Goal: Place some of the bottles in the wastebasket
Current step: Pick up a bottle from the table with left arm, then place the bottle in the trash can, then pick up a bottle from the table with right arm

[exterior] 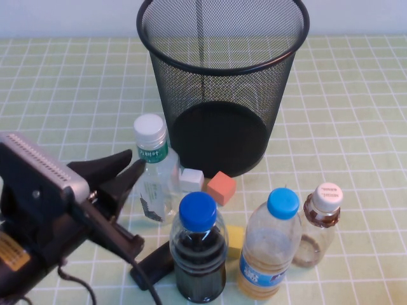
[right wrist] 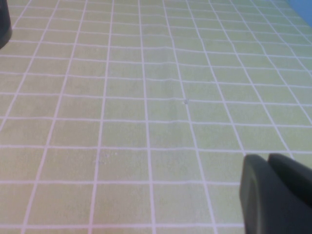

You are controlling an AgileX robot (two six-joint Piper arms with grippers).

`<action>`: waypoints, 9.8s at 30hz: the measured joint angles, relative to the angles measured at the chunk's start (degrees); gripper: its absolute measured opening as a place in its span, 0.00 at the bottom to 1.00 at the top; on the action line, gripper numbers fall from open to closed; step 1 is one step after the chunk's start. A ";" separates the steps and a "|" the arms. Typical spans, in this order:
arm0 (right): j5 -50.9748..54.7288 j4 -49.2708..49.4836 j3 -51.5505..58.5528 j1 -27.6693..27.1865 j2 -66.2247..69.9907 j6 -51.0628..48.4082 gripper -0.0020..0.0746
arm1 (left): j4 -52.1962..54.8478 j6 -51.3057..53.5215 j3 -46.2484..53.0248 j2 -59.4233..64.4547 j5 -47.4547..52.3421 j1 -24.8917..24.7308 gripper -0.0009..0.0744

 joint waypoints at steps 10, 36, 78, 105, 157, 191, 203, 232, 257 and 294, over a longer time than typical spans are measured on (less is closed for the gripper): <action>0.00 0.00 0.00 0.00 0.00 0.00 0.01 | -5.88 -3.34 -1.34 12.82 -13.60 1.13 0.84; 0.00 0.00 0.00 0.00 0.00 0.00 0.01 | -0.25 -8.74 -7.32 17.37 -7.59 5.48 0.84; 0.00 0.00 0.00 0.00 0.00 0.00 0.01 | 6.35 -4.27 -25.69 6.92 39.38 8.06 0.45; 0.00 0.00 0.00 0.00 0.00 0.00 0.01 | -13.55 9.13 -130.36 51.32 94.76 17.85 0.45; 0.00 0.00 0.00 0.00 0.00 0.00 0.01 | -5.72 4.37 -128.10 63.09 98.51 14.19 0.44; 0.00 0.00 0.00 0.00 0.00 0.00 0.01 | 10.90 -5.73 -27.69 -23.23 62.52 14.10 0.01; 0.00 0.00 0.00 0.00 0.00 0.00 0.01 | 12.18 -5.93 -2.12 -33.18 51.72 14.10 0.01; 0.00 0.00 0.00 0.00 0.00 0.00 0.01 | 9.02 -8.50 24.67 -59.70 30.94 39.22 0.01; 0.11 0.00 0.00 0.00 0.00 0.00 0.01 | 9.26 -8.62 25.06 -59.80 50.96 37.53 0.01; -24.16 26.40 0.05 0.00 0.00 7.52 0.01 | 9.26 -8.72 25.06 -59.80 50.96 37.53 0.01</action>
